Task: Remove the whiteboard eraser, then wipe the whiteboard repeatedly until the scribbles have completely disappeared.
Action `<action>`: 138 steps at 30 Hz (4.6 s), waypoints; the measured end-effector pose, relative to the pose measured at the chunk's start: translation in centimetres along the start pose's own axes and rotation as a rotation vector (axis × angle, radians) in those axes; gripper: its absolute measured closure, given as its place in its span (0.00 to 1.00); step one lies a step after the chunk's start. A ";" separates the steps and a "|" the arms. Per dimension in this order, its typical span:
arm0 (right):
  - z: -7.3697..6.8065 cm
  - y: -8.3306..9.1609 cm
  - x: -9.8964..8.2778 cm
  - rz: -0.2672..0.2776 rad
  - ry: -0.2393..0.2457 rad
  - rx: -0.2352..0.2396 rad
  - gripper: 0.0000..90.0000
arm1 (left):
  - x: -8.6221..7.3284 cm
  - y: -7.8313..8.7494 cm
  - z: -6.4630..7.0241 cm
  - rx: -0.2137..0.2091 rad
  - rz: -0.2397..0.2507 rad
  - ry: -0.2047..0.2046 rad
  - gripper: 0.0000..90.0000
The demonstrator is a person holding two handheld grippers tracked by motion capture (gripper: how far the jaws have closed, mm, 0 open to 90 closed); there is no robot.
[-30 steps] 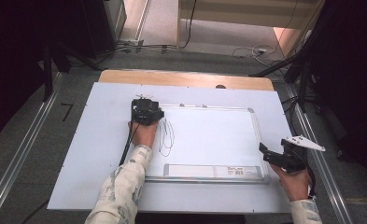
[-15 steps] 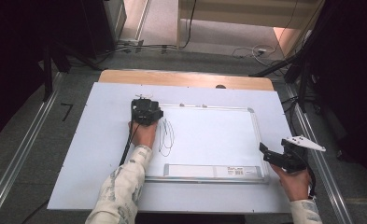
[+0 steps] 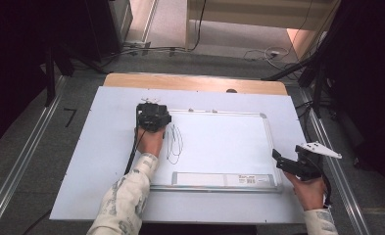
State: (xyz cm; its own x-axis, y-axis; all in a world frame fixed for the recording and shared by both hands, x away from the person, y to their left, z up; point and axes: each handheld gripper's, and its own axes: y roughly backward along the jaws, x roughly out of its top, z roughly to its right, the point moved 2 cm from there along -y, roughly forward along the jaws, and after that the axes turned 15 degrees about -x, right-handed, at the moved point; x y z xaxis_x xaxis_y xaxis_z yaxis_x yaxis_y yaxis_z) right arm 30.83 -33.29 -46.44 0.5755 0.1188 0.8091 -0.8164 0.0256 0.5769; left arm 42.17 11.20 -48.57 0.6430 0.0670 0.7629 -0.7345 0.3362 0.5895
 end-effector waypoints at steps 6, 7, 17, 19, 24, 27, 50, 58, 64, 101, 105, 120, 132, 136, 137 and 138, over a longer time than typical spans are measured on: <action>-0.1 -0.1 0.1 -0.003 -0.001 0.000 0.11 | 0.7 1.7 0.4 -0.028 0.031 0.007 0.44; -0.1 -0.1 0.1 -0.003 -0.001 -0.001 0.11 | 0.7 2.0 0.4 -0.032 0.038 0.005 0.44; -0.3 0.1 0.1 0.001 0.006 0.002 0.11 | 0.7 3.1 0.8 -0.042 0.045 -0.002 0.44; -0.3 0.2 0.1 0.004 0.004 0.002 0.11 | 0.6 3.2 0.7 -0.044 0.047 0.005 0.44; -0.3 0.3 0.0 0.003 0.004 0.002 0.11 | 0.4 3.3 0.7 -0.047 0.044 0.011 0.44; -0.3 0.4 -0.1 0.003 0.003 0.001 0.11 | 0.1 3.4 0.7 -0.049 0.041 0.009 0.44; -0.2 0.4 -0.1 0.001 0.009 -0.010 0.11 | -1.7 3.8 1.7 -0.101 0.021 -0.016 0.44; -0.2 0.4 -0.2 0.000 0.011 -0.011 0.11 | -2.6 2.9 2.2 -0.104 -0.014 -0.038 0.44; -0.2 0.4 -0.2 0.003 0.010 -0.009 0.11 | -3.2 2.1 2.4 -0.100 -0.040 -0.046 0.44; -0.1 0.3 -0.1 0.003 0.008 -0.006 0.12 | -2.7 -1.9 5.0 -0.096 -0.096 -0.136 0.44; -0.1 0.4 -0.1 0.005 0.012 -0.008 0.12 | -2.6 -1.8 4.8 -0.105 -0.097 -0.135 0.44; 0.0 0.4 -0.2 0.003 0.007 -0.012 0.12 | -2.5 -0.8 2.0 -0.064 -0.092 -0.100 0.43; 0.0 0.5 -0.2 0.003 0.005 -0.011 0.12 | -1.9 -2.8 5.1 -0.093 -0.106 -0.143 0.43; 0.1 0.5 -0.2 0.002 0.004 -0.010 0.12 | -2.1 -3.2 6.5 -0.114 -0.116 -0.175 0.43; 0.1 0.5 -0.2 0.004 0.005 -0.010 0.12 | -2.0 -3.2 6.4 -0.120 -0.117 -0.170 0.43; 0.0 0.5 -0.2 0.004 0.004 -0.010 0.12 | -2.0 -3.2 6.2 -0.131 -0.118 -0.160 0.43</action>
State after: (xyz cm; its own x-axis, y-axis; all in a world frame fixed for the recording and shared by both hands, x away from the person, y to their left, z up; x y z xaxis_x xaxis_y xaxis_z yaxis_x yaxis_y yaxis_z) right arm 30.30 -33.35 -46.33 0.5719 0.1233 0.8110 -0.8192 0.0348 0.5724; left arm 41.92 4.15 -50.35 0.6728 -0.1260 0.7290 -0.6150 0.4525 0.6458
